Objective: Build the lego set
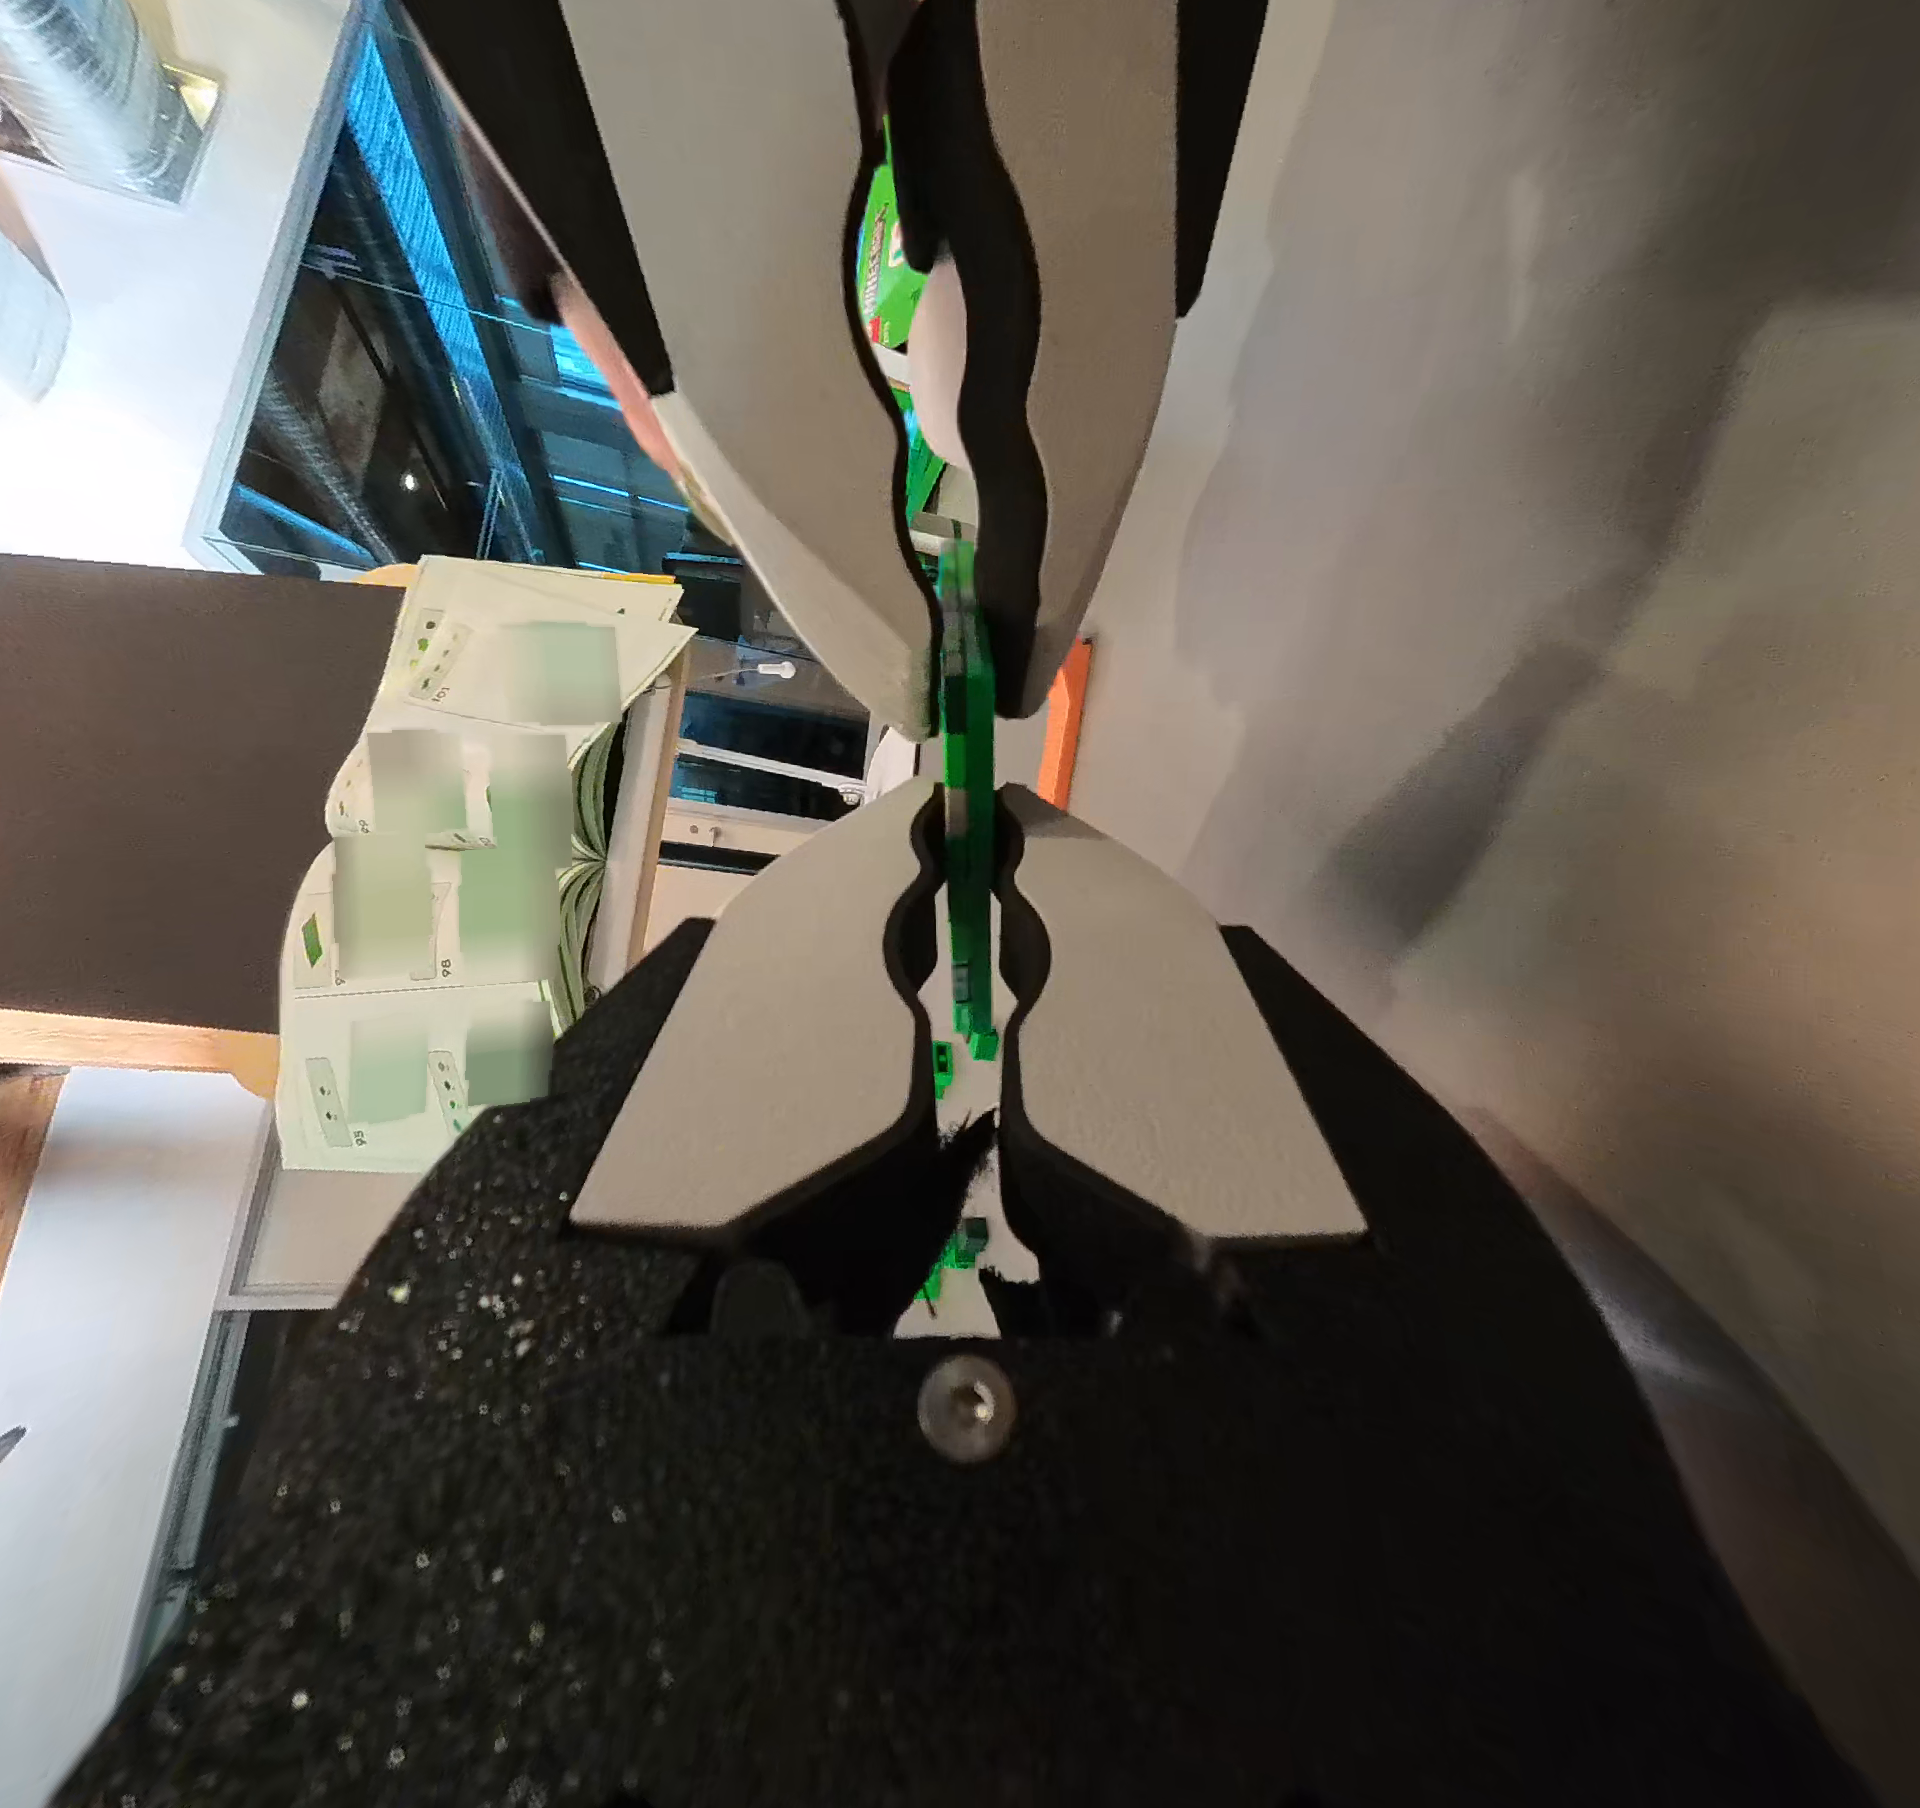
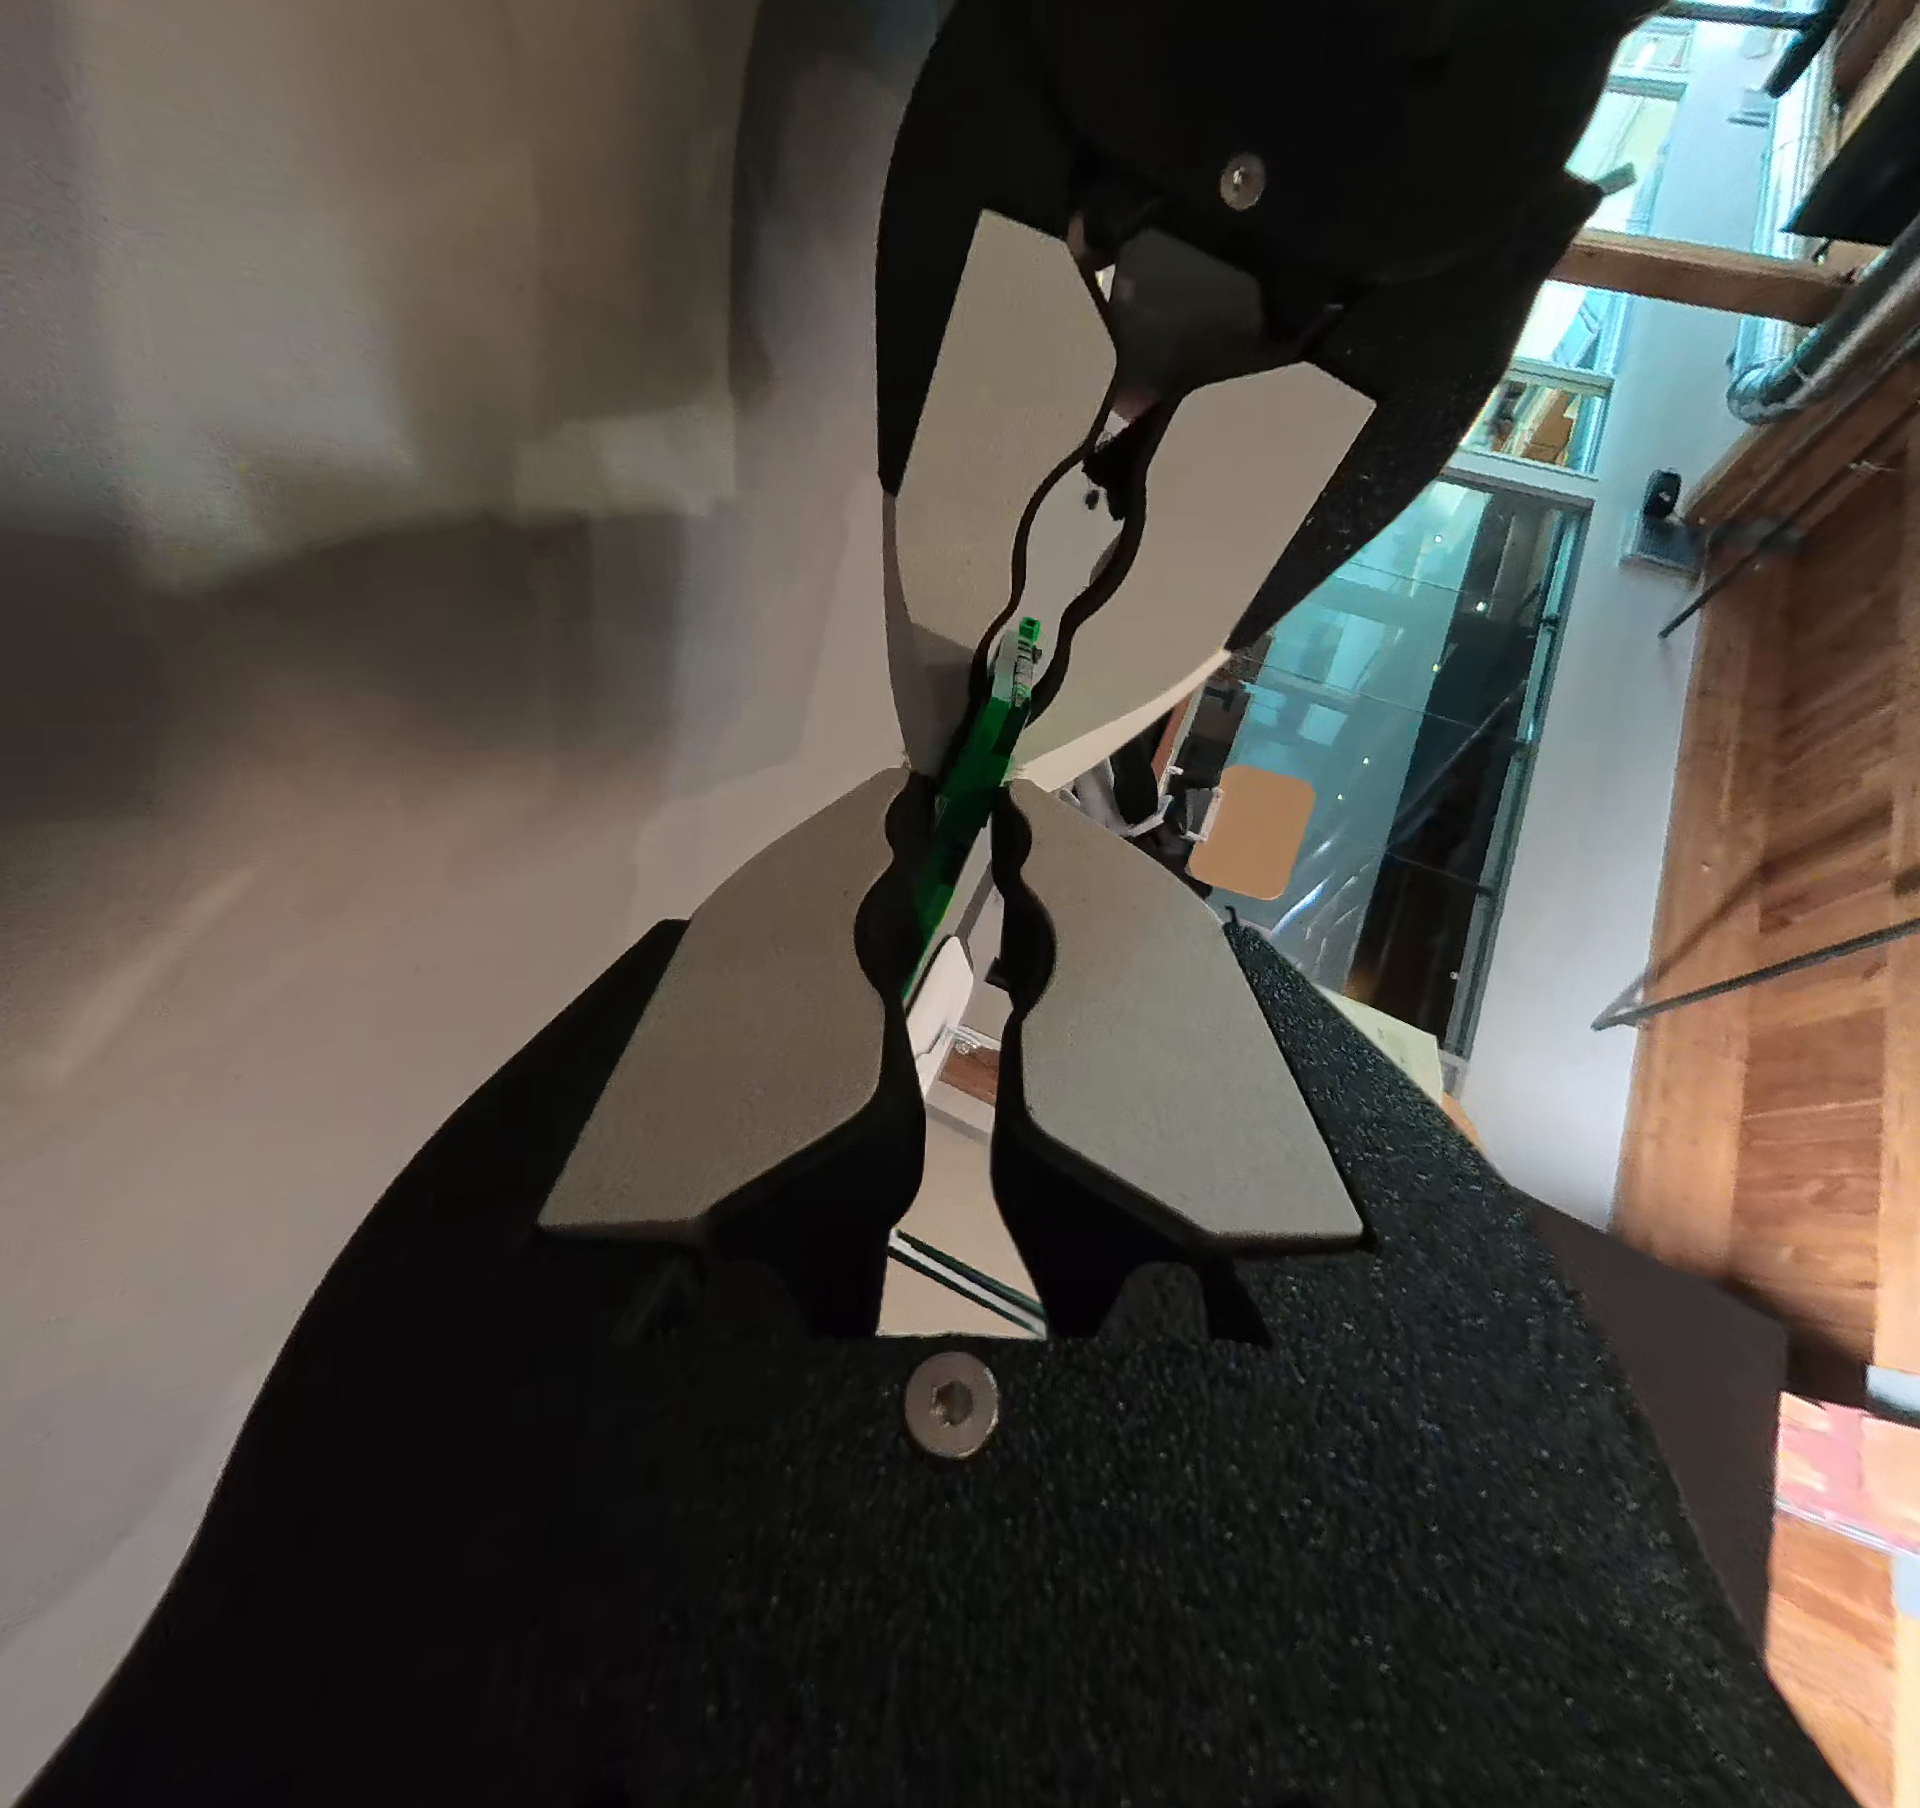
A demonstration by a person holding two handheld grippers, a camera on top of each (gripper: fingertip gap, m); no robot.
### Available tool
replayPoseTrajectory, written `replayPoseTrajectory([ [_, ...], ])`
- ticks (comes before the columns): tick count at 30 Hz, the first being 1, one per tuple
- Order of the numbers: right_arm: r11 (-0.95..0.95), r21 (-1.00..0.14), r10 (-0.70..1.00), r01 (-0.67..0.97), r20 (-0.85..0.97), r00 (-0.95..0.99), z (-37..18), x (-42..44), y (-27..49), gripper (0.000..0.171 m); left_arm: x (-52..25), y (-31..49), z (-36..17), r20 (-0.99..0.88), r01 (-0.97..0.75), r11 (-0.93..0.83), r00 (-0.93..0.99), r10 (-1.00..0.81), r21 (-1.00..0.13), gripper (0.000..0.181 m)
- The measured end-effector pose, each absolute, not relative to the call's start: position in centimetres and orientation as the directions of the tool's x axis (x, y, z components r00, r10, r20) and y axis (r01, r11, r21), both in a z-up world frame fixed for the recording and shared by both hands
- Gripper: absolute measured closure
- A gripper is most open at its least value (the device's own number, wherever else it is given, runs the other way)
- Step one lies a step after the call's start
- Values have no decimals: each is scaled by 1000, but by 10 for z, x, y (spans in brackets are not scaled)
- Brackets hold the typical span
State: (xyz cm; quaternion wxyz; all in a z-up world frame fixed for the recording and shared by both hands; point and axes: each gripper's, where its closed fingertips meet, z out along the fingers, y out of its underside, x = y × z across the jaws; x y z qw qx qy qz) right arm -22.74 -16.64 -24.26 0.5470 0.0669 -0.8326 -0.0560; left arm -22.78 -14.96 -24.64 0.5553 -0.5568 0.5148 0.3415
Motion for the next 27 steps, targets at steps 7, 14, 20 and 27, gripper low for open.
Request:
replayPoseTrajectory([
  [7, 969, 246, -245, -36, 922, -301, -238, -229, -166, 163, -229, -149, -242, -964, -960, 147, 217, -156, -240, 173],
  [14, 1000, -17, 11, -16, 947, -321, -237, -227, -168, 163, -226, -150, -240, -967, -958, 167, 211, -142, -234, 176],
  [20, 999, -33, 25, -21, 953, -302, -238, -227, -169, 157, -226, -150, -242, -970, -963, 166, 189, -150, -213, 176],
  [27, 990, 124, -139, -70, 943, -302, -240, -227, -169, 164, -226, -150, -244, -975, -969, 163, 165, -147, -188, 174],
])
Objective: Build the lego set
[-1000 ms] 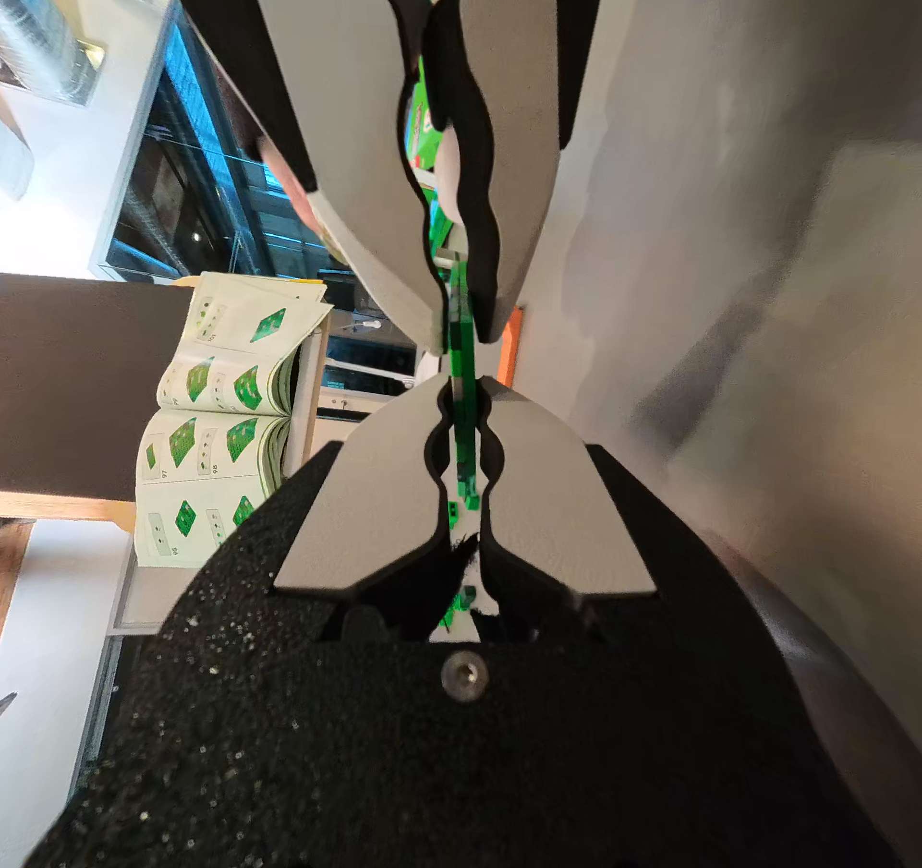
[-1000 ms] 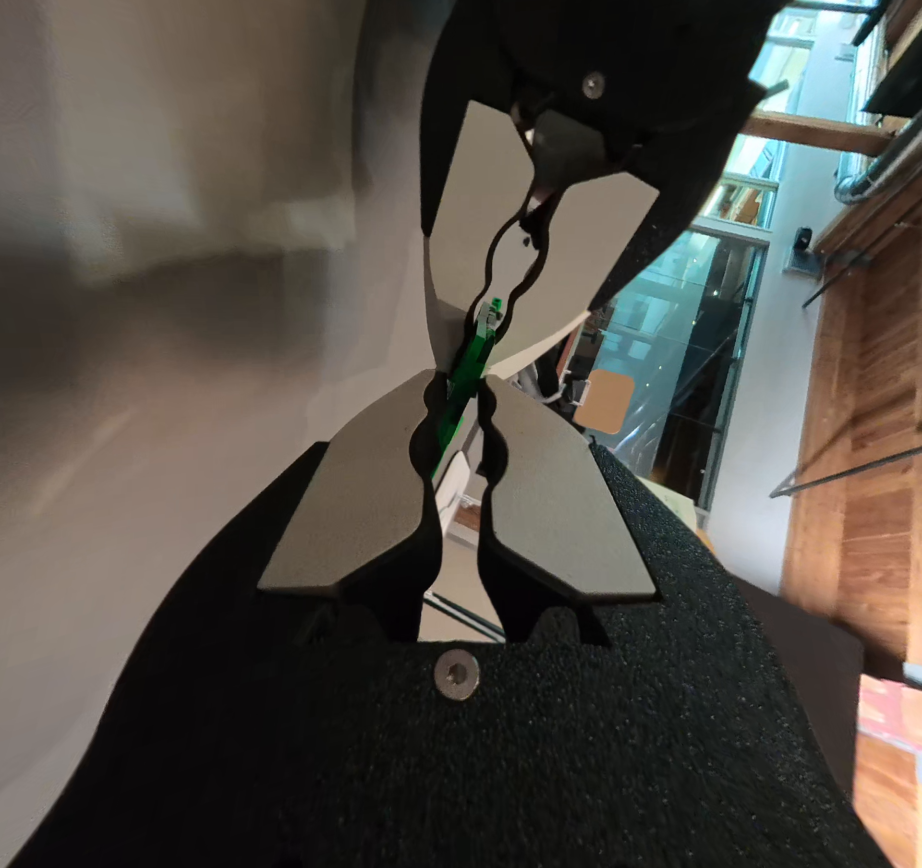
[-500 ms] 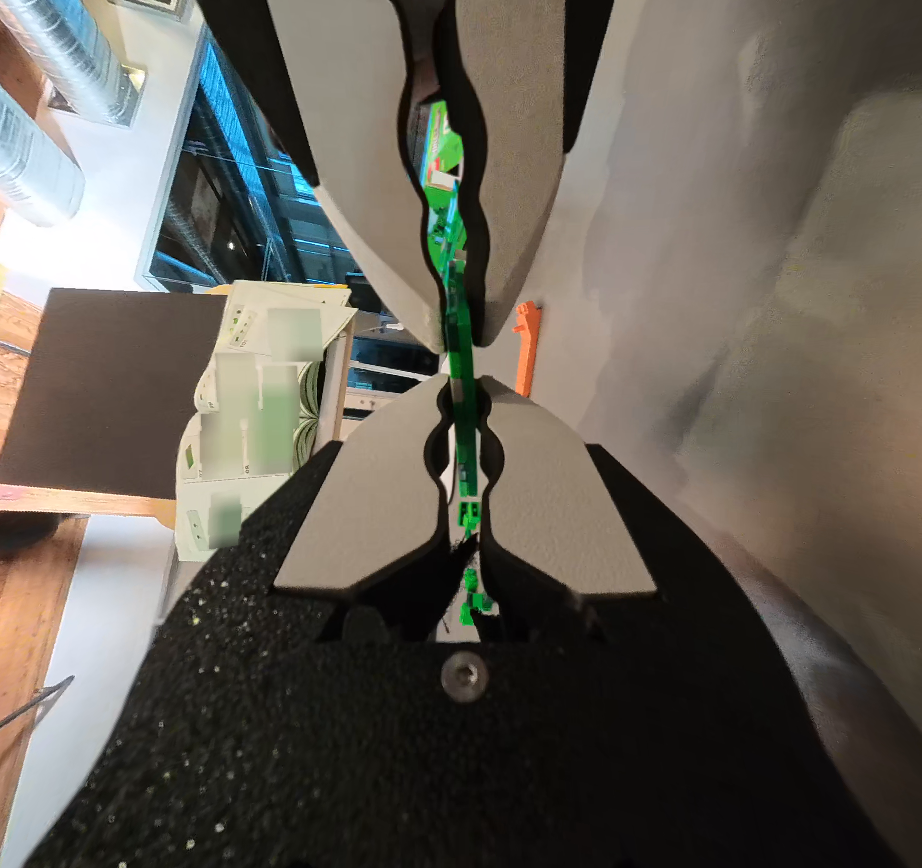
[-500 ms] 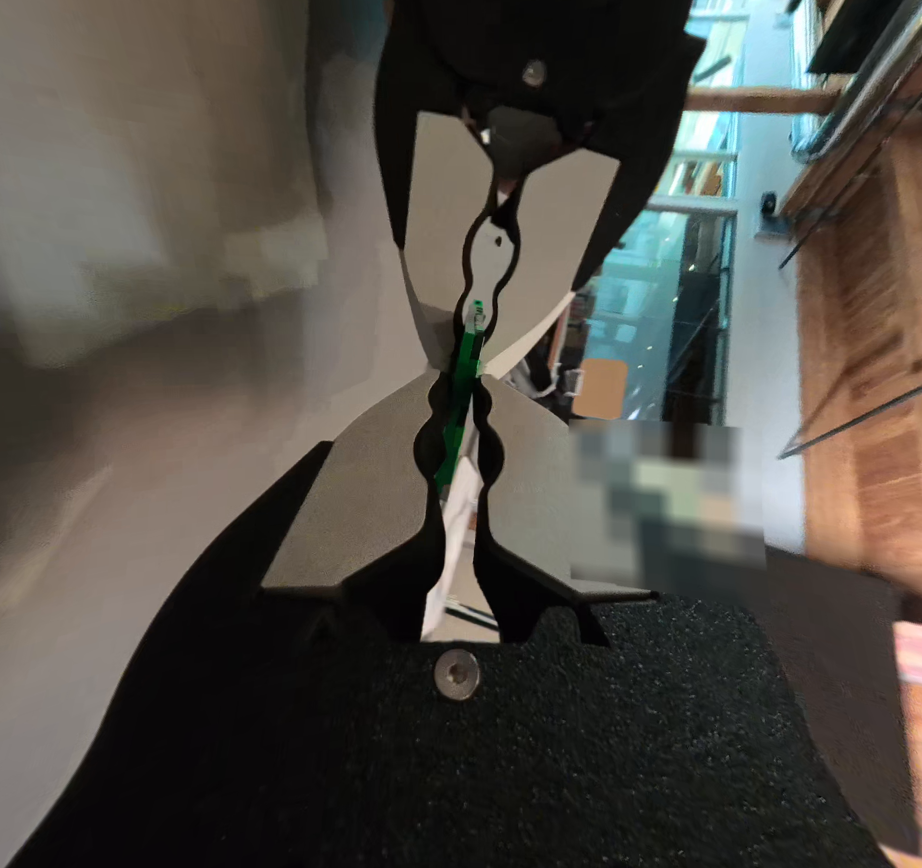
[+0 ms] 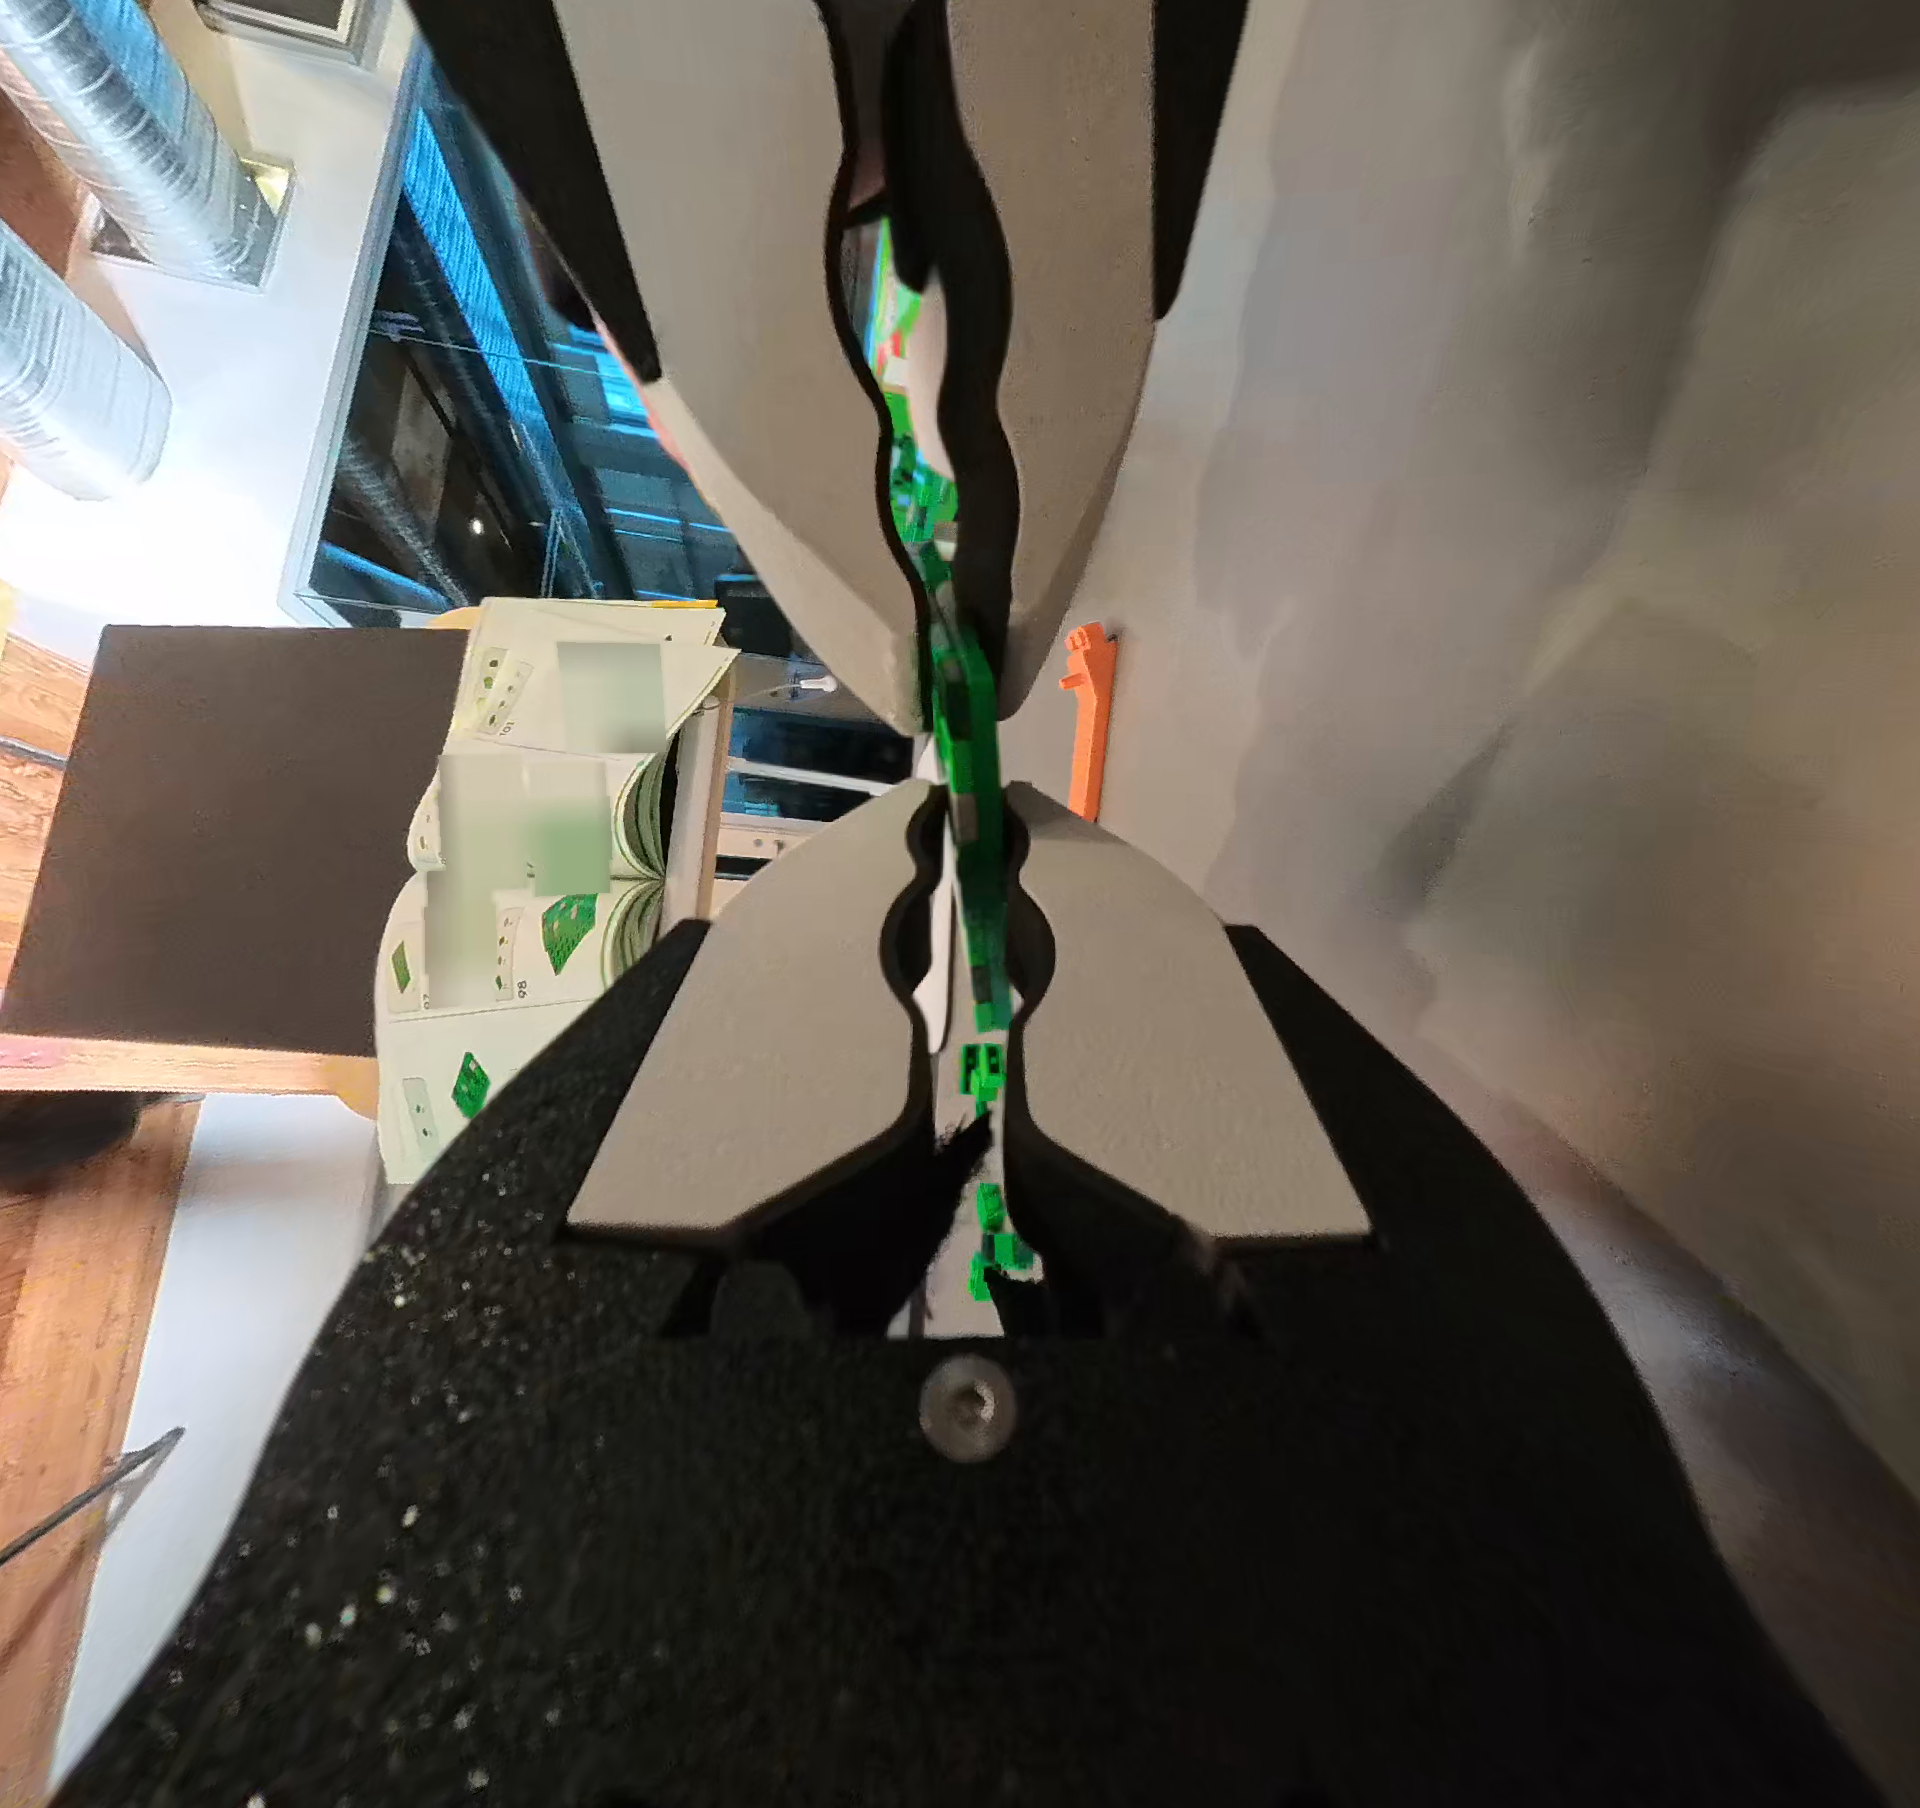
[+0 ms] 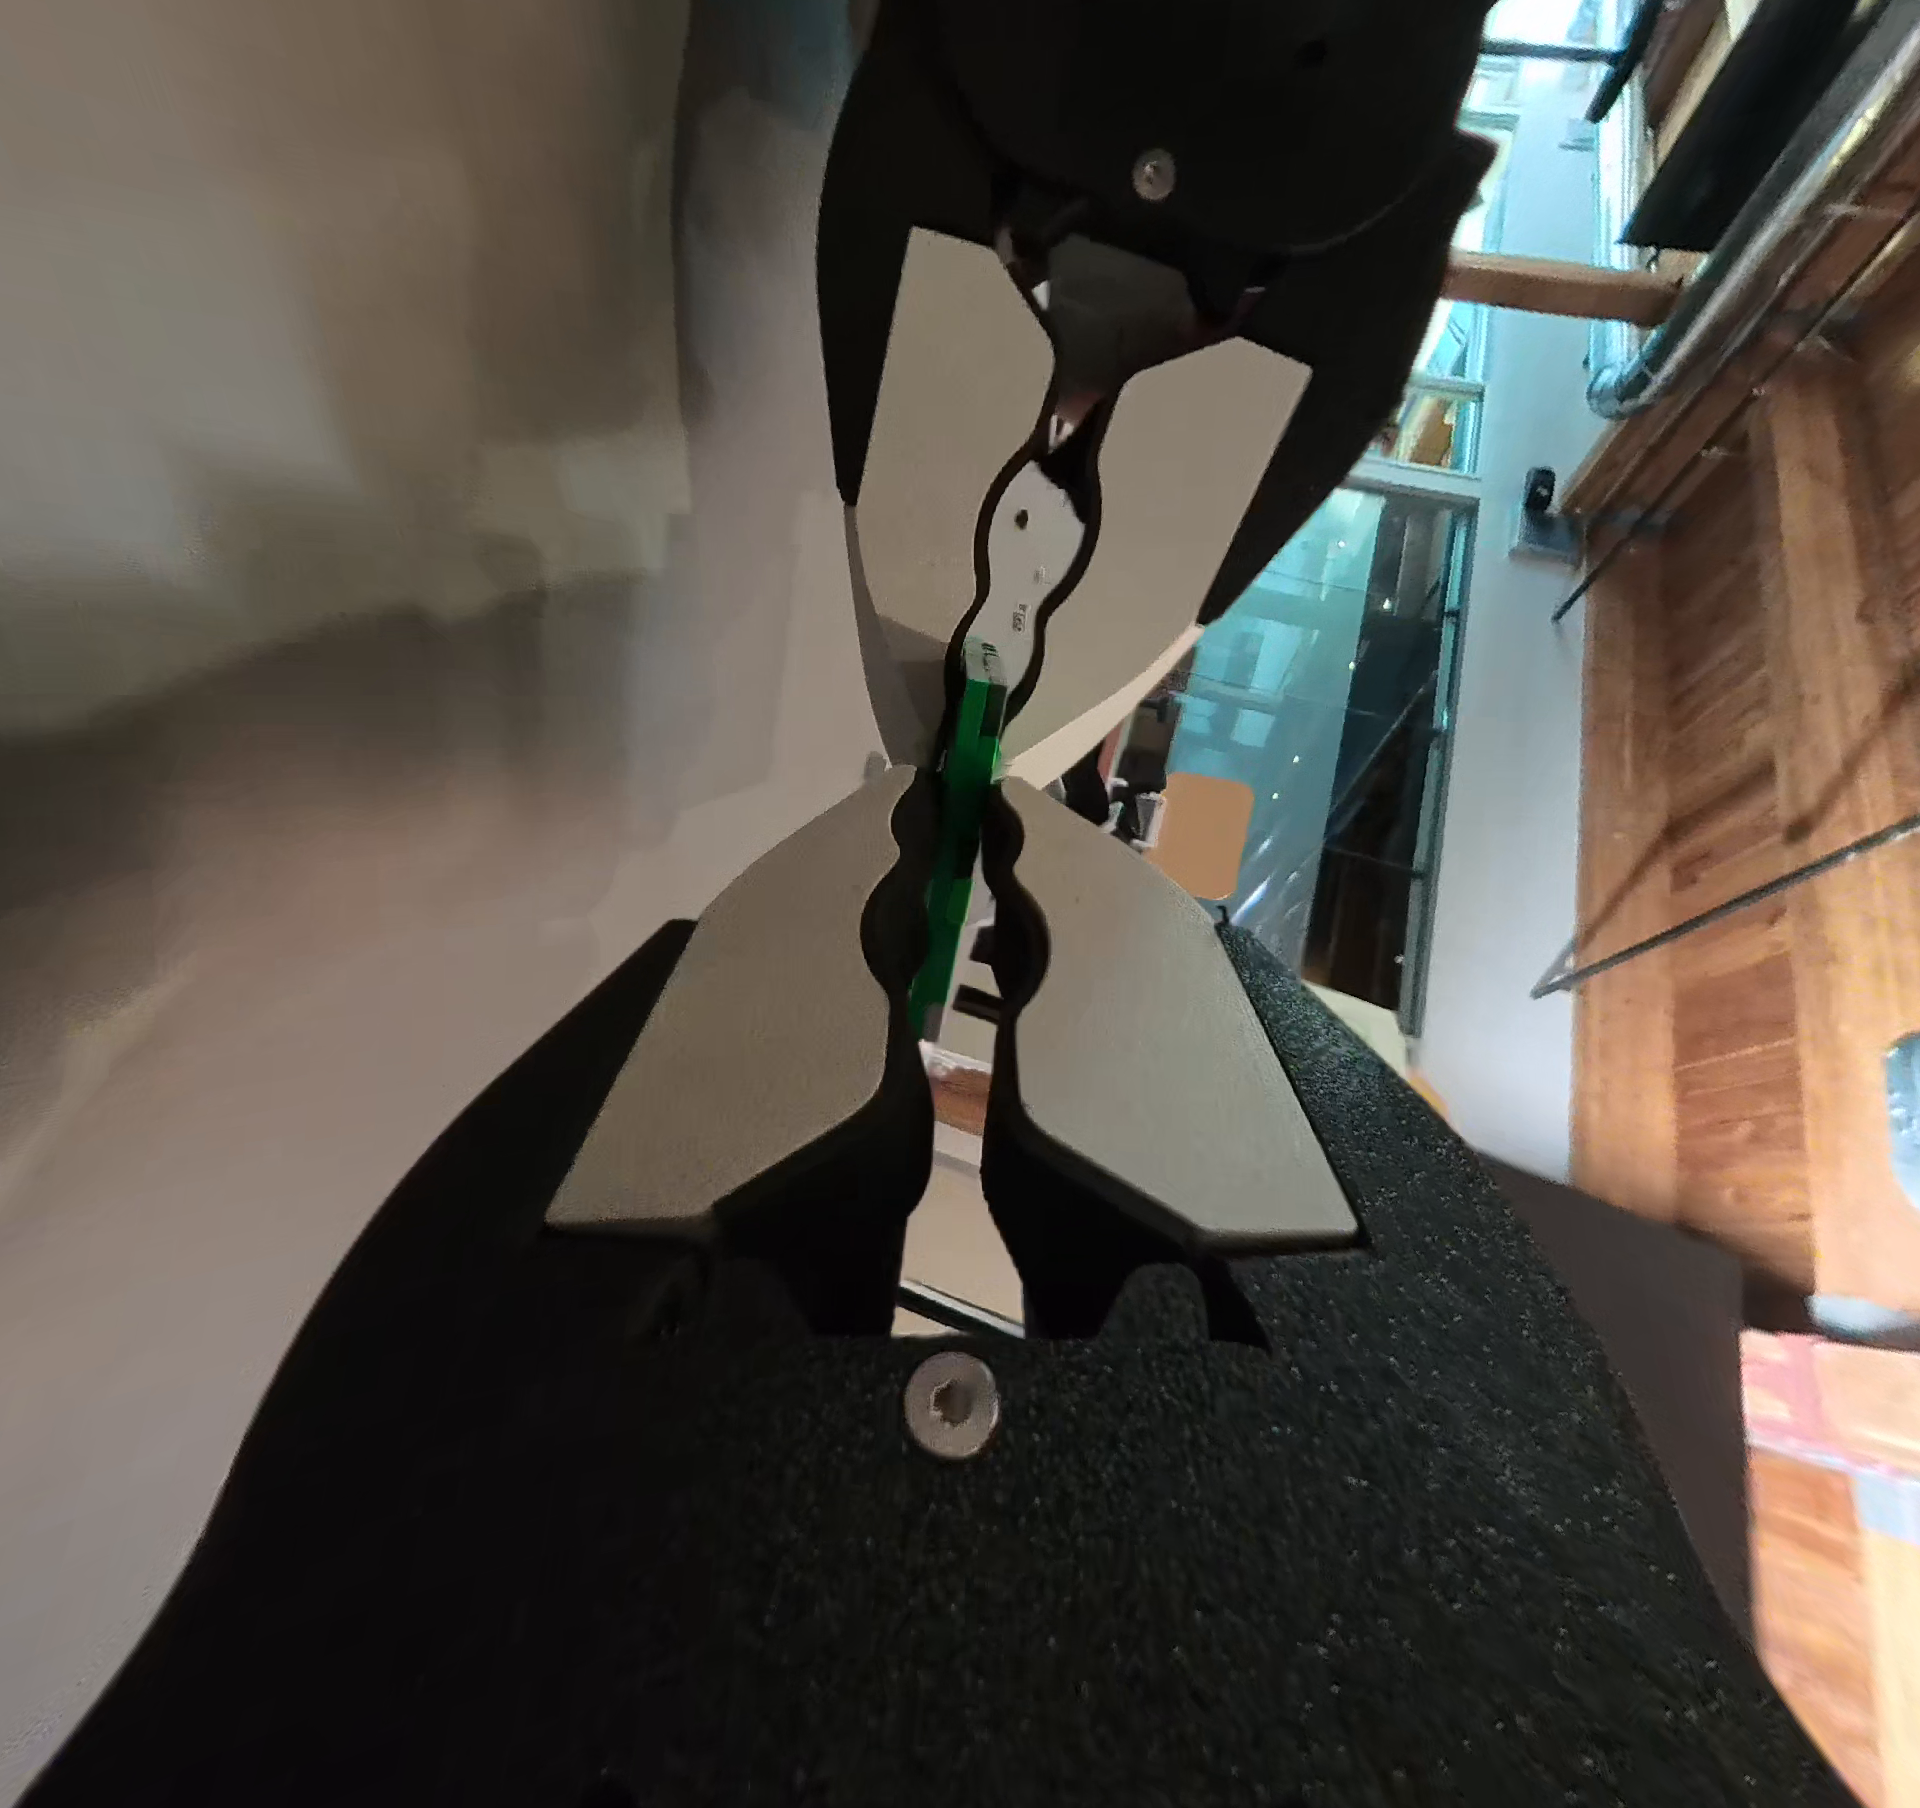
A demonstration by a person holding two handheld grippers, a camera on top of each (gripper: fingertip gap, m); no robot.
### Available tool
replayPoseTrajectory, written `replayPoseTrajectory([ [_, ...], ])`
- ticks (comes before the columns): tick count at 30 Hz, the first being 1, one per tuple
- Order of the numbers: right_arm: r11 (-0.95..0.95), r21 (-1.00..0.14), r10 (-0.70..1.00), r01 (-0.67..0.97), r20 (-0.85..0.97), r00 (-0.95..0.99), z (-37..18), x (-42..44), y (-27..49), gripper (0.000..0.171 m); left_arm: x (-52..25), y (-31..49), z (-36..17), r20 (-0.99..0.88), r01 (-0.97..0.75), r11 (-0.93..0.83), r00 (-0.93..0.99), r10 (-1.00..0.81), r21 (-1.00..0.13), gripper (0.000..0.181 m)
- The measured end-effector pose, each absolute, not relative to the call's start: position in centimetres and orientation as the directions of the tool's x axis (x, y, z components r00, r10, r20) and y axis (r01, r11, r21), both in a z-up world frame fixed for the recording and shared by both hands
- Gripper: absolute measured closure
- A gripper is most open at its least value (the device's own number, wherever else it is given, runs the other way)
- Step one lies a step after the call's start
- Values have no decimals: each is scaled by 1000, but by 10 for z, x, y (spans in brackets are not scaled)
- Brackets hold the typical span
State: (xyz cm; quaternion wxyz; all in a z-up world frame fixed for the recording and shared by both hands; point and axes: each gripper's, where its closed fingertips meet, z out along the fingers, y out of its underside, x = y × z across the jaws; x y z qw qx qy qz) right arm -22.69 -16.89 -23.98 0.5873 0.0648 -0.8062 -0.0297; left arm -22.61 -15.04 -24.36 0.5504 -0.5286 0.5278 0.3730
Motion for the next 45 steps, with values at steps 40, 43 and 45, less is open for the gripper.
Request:
replayPoseTrajectory([
  [40, 988, -111, 119, 107, 990, -71, -236, -235, -141, 159, -232, -156, -235, -999, -984, 172, 50, 13, -47, 176],
  [43, 958, -256, 272, 129, 955, -117, -242, -231, -134, 140, -248, -155, -233, -999, -991, 129, 37, 32, -33, 176],
  [45, 903, -404, 424, 148, 895, -140, -250, -226, -125, 139, -263, -154, -231, -998, -996, 90, 32, 47, -28, 176],
])
